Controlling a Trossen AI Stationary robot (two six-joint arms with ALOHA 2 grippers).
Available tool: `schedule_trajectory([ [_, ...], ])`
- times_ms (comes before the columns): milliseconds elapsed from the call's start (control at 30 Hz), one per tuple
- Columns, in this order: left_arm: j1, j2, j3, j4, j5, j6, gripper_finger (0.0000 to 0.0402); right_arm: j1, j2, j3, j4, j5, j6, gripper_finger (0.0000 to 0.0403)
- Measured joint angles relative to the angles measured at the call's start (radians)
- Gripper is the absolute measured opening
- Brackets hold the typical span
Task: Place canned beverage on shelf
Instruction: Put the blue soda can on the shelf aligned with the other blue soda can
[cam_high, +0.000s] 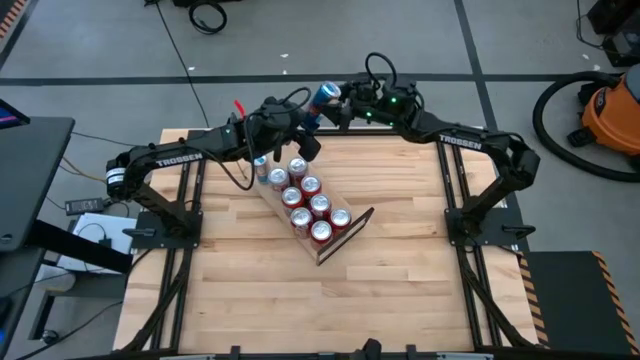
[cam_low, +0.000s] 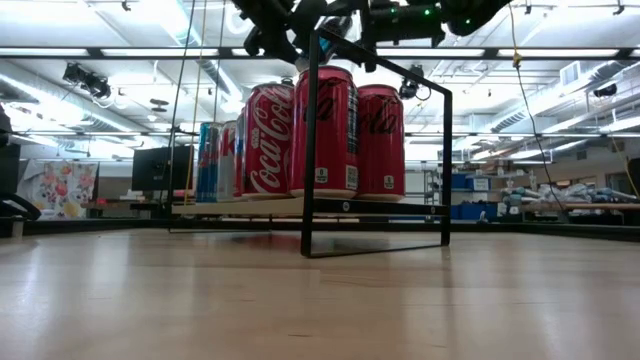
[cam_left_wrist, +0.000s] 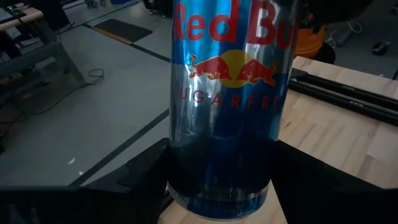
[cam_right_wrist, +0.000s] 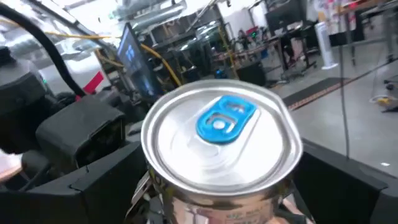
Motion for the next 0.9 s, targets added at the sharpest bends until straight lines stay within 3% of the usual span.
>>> schedule_trajectory([
  [200, 0.0, 0.0, 0.0, 0.0, -0.001, 0.0, 0.0249, 0.004, -0.001, 0.0, 0.029, 0.071, -0.016, 0.0378],
  [700, 0.0, 0.0, 0.0, 0.0, -0.001, 0.0, 0.0249, 0.003, -0.003, 0.0, 0.039, 0.07, -0.019, 0.0266],
  [900, 0.0, 0.0, 0.0, 0.001, -0.004, 0.003, 0.025, 0.003, -0.003, 0.0, 0.039, 0.05, -0.019, 0.0251],
])
